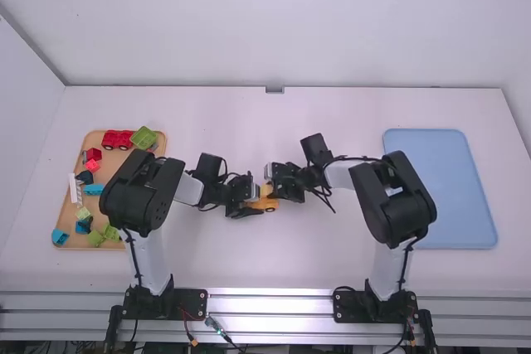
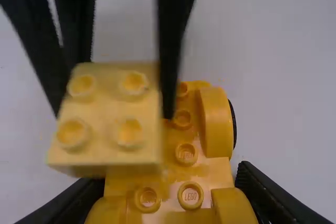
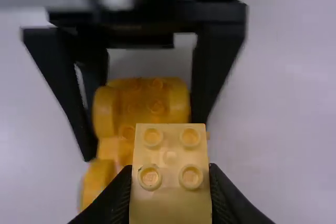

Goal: Assemble lego blocks to make yellow taxi

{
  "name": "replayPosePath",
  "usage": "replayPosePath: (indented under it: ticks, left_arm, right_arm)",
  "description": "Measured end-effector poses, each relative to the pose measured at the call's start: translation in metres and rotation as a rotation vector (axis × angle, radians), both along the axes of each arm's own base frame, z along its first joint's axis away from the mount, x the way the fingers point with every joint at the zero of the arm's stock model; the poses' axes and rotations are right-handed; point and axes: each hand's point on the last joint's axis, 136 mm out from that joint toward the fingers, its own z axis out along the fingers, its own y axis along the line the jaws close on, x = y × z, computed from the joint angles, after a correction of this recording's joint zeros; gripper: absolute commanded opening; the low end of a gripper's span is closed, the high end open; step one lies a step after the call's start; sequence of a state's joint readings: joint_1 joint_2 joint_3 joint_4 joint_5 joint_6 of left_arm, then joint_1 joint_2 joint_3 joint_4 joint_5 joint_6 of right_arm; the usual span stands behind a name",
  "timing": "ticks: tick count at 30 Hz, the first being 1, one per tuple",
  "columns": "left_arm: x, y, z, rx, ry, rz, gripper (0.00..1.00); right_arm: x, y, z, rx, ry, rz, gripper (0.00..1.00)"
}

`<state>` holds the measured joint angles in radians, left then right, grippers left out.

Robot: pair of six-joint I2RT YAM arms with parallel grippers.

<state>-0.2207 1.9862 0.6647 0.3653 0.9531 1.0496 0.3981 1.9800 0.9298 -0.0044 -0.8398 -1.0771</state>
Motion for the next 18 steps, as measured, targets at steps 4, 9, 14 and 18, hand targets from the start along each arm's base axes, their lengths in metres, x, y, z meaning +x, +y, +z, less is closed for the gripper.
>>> replayPosePath:
  ticks: [4, 9, 14, 18]
  left_arm:
    - [0.0, 0.0, 0.0, 0.0, -0.001, -0.002, 0.58]
    - [0.0, 0.0, 0.0, 0.001, -0.003, -0.001, 0.6]
    - [0.002, 0.0, 0.0, 0.002, -0.002, 0.012, 0.61]
    - [0.003, 0.0, 0.0, 0.003, 0.0, 0.016, 0.61]
  right_arm:
    - [0.006, -0.002, 0.0, -0.002, -0.022, -0.013, 0.29]
    - [0.004, -0.002, 0.0, -0.004, -0.01, -0.011, 0.29]
    - [0.0, -0.004, 0.001, -0.014, 0.011, -0.012, 0.29]
    - [-0.006, -0.008, 0.019, -0.03, 0.002, -0.002, 0.29]
